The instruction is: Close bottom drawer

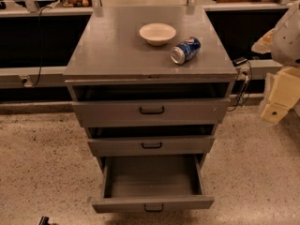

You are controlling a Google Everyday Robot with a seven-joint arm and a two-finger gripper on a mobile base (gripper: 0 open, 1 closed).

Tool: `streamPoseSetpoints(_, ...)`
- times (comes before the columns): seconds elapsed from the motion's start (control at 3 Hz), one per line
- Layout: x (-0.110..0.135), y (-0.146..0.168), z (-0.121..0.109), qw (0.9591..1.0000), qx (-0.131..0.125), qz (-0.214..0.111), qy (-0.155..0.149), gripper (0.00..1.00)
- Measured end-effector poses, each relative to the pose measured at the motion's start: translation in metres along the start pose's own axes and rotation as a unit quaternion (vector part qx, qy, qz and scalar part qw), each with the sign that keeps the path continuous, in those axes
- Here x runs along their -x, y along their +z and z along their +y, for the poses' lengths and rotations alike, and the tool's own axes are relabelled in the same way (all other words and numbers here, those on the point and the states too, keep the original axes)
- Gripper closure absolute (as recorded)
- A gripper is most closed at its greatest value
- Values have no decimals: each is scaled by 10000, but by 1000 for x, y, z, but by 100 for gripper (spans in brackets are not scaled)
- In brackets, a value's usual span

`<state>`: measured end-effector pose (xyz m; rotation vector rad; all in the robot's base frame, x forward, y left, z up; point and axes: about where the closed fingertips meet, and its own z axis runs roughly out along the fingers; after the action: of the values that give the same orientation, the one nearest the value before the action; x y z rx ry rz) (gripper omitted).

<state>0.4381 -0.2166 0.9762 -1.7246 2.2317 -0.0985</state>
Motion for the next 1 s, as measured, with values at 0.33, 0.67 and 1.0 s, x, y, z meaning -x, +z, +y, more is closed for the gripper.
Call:
streamPoseSetpoints(0.33,0,0,0,10000,0,0,0,0)
streamPoseSetpoints(0.67,0,12,-2,9999,100,85,-90,0)
streamPoseSetpoints(1.0,-3,62,7,9987,462,-51,-226,0)
